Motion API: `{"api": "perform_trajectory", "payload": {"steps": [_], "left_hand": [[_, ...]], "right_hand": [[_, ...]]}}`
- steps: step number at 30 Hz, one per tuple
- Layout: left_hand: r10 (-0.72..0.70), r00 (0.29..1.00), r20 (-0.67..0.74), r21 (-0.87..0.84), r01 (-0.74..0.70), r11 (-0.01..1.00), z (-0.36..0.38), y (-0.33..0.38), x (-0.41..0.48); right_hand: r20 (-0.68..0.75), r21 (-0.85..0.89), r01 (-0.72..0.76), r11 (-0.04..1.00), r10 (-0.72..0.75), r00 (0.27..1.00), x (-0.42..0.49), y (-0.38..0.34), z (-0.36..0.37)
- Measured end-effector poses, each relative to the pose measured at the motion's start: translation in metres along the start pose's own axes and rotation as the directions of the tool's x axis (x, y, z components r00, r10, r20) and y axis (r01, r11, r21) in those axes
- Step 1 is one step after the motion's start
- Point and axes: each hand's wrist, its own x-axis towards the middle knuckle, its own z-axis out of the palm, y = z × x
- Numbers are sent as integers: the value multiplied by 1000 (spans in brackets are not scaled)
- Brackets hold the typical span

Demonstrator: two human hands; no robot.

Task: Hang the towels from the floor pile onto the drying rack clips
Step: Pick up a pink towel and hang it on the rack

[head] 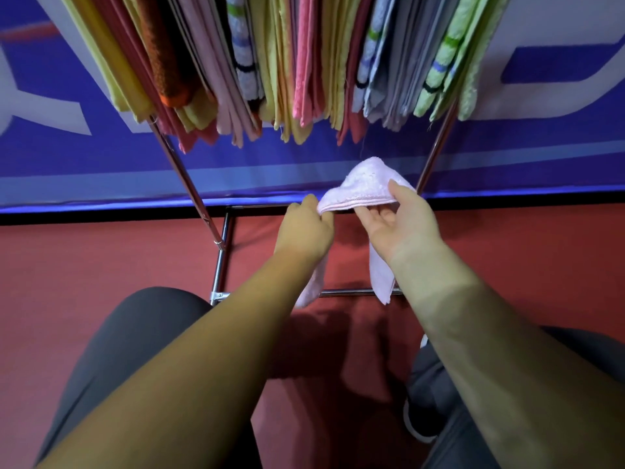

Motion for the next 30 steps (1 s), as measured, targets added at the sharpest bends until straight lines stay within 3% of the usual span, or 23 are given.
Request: {"api": "perform_trajectory", "payload": {"steps": [7,12,15,18,21,23,25,27,30], "left_hand": [[95,984,-150,-134,-116,984,-35,17,-13],[213,963,-164,-90,-230,969,-75,48,-36],[278,946,-166,-34,-287,957,-95,73,-49],[326,934,-145,146,-306,941,-115,97,-60],[397,912,-106,308,-350,885,-134,115,-70],[423,899,-112,361,-360,860,-148,125,-77],[438,888,-137,388,-359,849,-163,135,-84],[439,885,-152,387,-356,851,-180,145,-93],[443,879,-179,359,-361,861,-202,159,-101]], "right_hand": [[11,-3,-35,999,35,999,-14,-1,-5],[-11,28,-67,997,67,998,-33,8,-10],[37,-246,-55,968,66,997,-53,14,-4],[-8,-678,24,734,-40,999,-74,13,7],[-47,-939,36,342,-234,971,-87,2,18],[47,-989,99,110,-398,916,-101,-9,26],[229,-964,266,9,-480,847,-115,-23,37],[391,-917,384,-113,-451,802,-125,-38,50],[507,-861,443,-248,-366,781,-140,-56,71]]}}
